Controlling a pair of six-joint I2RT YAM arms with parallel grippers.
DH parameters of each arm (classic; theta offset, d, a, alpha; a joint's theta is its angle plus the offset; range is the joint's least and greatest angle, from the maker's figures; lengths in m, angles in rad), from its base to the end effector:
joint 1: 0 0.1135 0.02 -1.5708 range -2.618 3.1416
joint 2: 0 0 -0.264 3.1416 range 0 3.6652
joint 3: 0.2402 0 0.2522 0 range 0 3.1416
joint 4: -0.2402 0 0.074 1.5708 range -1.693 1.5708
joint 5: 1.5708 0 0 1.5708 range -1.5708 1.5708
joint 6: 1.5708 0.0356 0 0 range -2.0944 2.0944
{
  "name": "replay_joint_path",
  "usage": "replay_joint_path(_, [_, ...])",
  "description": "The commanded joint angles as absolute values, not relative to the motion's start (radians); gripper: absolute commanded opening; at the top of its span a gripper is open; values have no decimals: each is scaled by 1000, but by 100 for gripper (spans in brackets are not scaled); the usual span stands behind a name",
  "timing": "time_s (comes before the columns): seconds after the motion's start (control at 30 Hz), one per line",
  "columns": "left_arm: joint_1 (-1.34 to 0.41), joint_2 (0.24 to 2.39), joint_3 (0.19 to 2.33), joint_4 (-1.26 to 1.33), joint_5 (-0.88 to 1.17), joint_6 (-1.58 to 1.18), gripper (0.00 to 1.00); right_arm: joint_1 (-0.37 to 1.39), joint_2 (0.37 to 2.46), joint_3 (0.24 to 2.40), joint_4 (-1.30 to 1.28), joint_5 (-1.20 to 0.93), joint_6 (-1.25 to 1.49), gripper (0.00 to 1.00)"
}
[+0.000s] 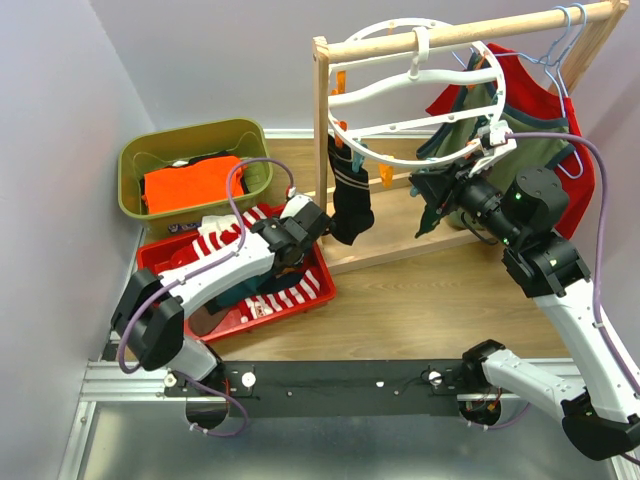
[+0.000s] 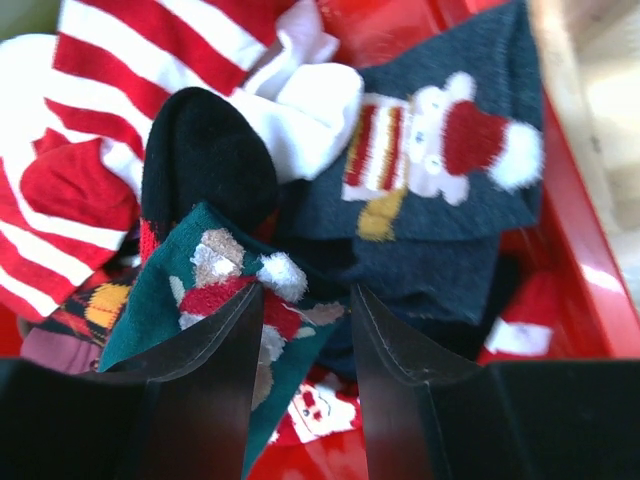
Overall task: Clip the socks to the hanger
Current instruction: Pick up the sock from the bin.
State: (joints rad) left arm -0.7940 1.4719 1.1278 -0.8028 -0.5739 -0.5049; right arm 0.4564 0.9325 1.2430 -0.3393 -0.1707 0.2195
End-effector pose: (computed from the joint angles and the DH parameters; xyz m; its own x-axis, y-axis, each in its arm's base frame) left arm 0.2153 -0.1915 0.2554 -0.7732 0.2071 -0.5994 0.0781 0.9691 0.2341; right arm 0.1649 0.0877 0.4544 -0.1530 0.1639 -0.9745 -0.5670 0.7931 0.2224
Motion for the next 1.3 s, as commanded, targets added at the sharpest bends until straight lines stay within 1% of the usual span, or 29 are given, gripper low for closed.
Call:
replay_joint_path(0.0, [-793, 1488, 1123, -815, -698, -558, 49, 454, 911, 1252, -374, -179, 224, 10])
replay_joint_path(0.1, [-784, 1500, 1101, -813, -718, -568, 48, 454, 914, 1249, -368, -187, 227, 10])
replay_joint_path(0.2, [-782, 1502, 1095, -815, -727, -574, 44, 454, 916, 1246, -364, -193, 232, 10])
replay_joint_path(0.3, [-778, 1490, 1091, -807, -727, -572, 36, 454, 917, 1247, -362, -193, 232, 10])
replay_joint_path(0.33, [-776, 1483, 1089, -805, -727, -572, 31, 454, 916, 1247, -362, -193, 232, 10])
replay_joint_path(0.4, [-772, 1479, 1083, -802, -727, -569, 26, 454, 916, 1247, -361, -192, 232, 10])
replay_joint_path(0.43, [-772, 1477, 1085, -802, -726, -568, 18, 454, 914, 1247, -362, -190, 232, 10])
replay_joint_path(0.53, [-772, 1453, 1097, -819, -724, -572, 2, 454, 916, 1252, -364, -192, 232, 10])
replay_joint_path(0.57, [-772, 1444, 1100, -827, -723, -572, 0, 454, 916, 1252, -364, -192, 232, 10])
replay_joint_path(0.87, [-772, 1247, 1199, -888, -681, -577, 0, 456, 919, 1261, -362, -192, 230, 10])
replay_joint_path(0.93, [-772, 1192, 1229, -864, -663, -552, 0, 454, 920, 1261, -361, -192, 230, 10])
replay_joint_path(1.07, [-772, 1111, 1258, -764, -549, -486, 0, 454, 923, 1264, -354, -201, 235, 10])
replay_joint_path(1.2, [-770, 1029, 1227, -660, -519, -485, 0, 454, 922, 1261, -351, -202, 239, 10])
replay_joint_path(1.27, [-770, 985, 1207, -615, -456, -469, 0, 454, 922, 1261, -353, -204, 239, 10])
